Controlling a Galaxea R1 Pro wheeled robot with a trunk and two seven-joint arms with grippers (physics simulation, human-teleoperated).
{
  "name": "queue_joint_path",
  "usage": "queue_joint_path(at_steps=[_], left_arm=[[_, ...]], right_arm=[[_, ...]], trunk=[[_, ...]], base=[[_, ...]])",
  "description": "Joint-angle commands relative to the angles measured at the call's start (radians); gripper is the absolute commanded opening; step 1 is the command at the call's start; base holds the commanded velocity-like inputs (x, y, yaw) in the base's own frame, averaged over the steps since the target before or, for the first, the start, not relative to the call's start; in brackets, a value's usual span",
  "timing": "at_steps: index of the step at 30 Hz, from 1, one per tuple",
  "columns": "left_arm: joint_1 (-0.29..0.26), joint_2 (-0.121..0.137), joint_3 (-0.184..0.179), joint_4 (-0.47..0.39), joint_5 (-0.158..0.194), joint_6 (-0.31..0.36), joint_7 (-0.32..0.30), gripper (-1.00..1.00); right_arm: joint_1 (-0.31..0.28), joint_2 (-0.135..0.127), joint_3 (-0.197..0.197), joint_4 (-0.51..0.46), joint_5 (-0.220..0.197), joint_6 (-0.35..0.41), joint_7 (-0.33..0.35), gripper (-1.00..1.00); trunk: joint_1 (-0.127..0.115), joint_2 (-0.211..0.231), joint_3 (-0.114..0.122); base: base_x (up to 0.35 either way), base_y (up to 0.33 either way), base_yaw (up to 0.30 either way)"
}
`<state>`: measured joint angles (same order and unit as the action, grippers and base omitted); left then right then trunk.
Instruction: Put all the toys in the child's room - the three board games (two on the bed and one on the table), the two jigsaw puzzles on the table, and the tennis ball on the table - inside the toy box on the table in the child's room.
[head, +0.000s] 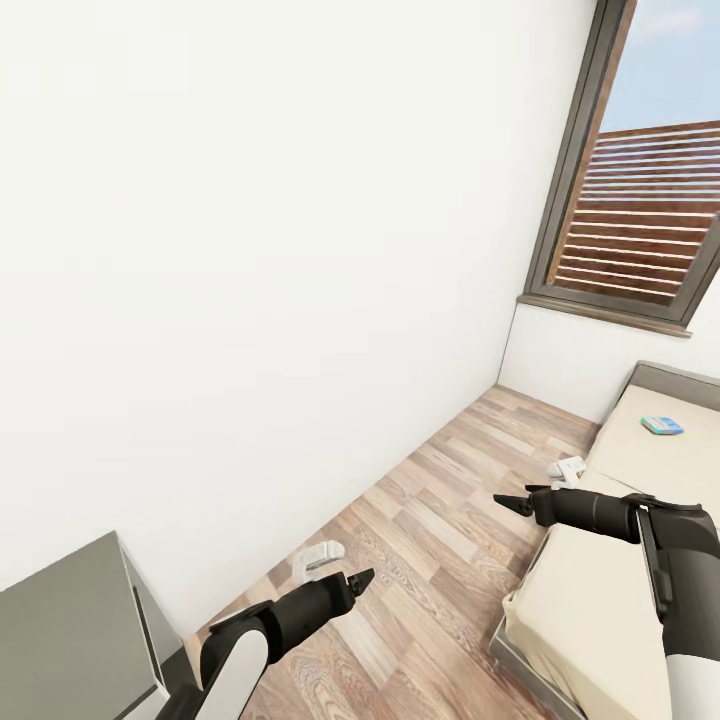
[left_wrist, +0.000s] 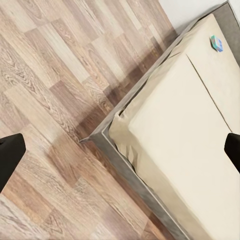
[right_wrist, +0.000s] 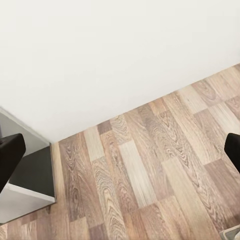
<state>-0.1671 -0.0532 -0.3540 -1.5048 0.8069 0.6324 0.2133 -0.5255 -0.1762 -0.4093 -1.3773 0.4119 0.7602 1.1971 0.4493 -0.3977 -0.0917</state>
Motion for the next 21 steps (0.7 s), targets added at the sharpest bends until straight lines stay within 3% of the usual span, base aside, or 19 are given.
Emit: queue_joint_path(at_steps=[1, 9, 16, 21], left_arm=[[-0.001, 0.0, 0.0, -0.001, 0.011, 0.003, 0.009, 1.0], [0.004, -0.002, -0.046, -0.038, 0.009, 0.018, 0.019, 1.0], [0.006, -0.002, -0.085, -0.051, 0.006, 0.023, 0.024, 1.0], [0.007, -0.002, -0.091, -0.054, 0.004, 0.024, 0.025, 1.0]], right_arm=[[-0.001, 0.0, -0.001, -0.001, 0.009, 0.006, 0.009, 1.0], [0.0, 0.019, 0.003, 0.014, 0.013, 0.002, -0.001, 1.0], [0.002, 0.027, 0.005, 0.018, 0.015, -0.001, -0.005, 1.0], [0.002, 0.029, 0.005, 0.018, 0.016, -0.001, -0.006, 1.0]], trunk=[[0.001, -0.002, -0.002], [0.001, -0.002, -0.002], [0.001, -0.002, -0.002], [0.001, -0.002, -0.002]], base=[[0.0, 0.0, 0.0], [0.083, 0.0, 0.0], [0.252, 0.0, 0.0], [0.301, -0.002, 0.0]])
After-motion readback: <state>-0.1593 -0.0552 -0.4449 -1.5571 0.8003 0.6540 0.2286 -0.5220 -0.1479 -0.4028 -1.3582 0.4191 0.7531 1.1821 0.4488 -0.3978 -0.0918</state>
